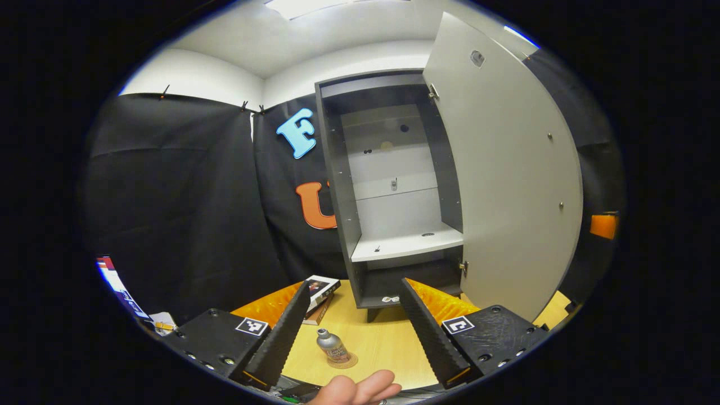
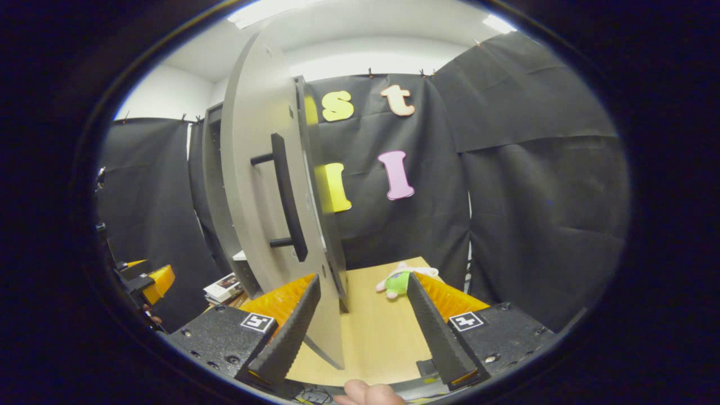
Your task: Open the cabinet door with the right hand, grasp the bottle in the cabinet with the left hand and place it on the coaster, then close the cabinet door with the right hand.
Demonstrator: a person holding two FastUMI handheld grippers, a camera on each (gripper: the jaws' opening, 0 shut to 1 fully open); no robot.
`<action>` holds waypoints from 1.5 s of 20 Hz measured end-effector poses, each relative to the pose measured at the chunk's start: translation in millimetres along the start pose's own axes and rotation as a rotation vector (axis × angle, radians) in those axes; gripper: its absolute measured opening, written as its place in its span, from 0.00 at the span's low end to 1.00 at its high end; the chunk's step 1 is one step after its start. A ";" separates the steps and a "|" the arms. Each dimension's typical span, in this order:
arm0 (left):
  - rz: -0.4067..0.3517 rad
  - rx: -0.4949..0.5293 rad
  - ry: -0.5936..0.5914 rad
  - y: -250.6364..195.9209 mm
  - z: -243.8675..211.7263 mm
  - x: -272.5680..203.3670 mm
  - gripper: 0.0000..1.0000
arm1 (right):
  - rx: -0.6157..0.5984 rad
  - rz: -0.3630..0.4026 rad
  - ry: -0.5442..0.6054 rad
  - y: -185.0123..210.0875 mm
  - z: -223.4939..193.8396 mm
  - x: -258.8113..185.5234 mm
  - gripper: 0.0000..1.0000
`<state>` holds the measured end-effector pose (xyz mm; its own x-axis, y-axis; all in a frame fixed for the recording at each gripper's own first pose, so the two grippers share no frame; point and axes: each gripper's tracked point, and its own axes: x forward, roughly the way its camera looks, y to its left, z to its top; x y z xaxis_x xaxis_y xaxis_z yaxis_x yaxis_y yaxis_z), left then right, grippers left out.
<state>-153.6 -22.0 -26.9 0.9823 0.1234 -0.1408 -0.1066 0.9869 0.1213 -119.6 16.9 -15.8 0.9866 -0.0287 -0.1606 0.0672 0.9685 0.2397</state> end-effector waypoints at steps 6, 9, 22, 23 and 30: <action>-0.112 -0.004 -0.056 -17.3 14.6 1.7 0.96 | -0.217 0.011 0.015 35.2 -1.5 7.8 0.92; -0.132 -0.024 -0.054 -12.6 13.4 17.8 0.96 | -0.200 0.027 0.034 51.2 -13.1 9.1 0.91; 0.001 -0.114 0.039 64.7 -20.5 59.2 0.96 | -0.177 0.298 0.064 186.2 -20.0 45.4 0.97; 0.014 -0.118 0.053 71.8 -27.0 60.5 0.96 | -0.173 0.307 0.063 195.8 -19.3 50.9 0.97; 0.087 -0.182 0.103 109.1 -55.3 67.5 0.96 | -0.190 0.441 0.070 256.2 -16.1 67.1 0.97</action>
<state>-107.5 99.7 -77.5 0.9483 0.2101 -0.2380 -0.2259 0.9733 -0.0407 -38.6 267.1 19.5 0.9020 0.4054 -0.1483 -0.3902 0.9126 0.1217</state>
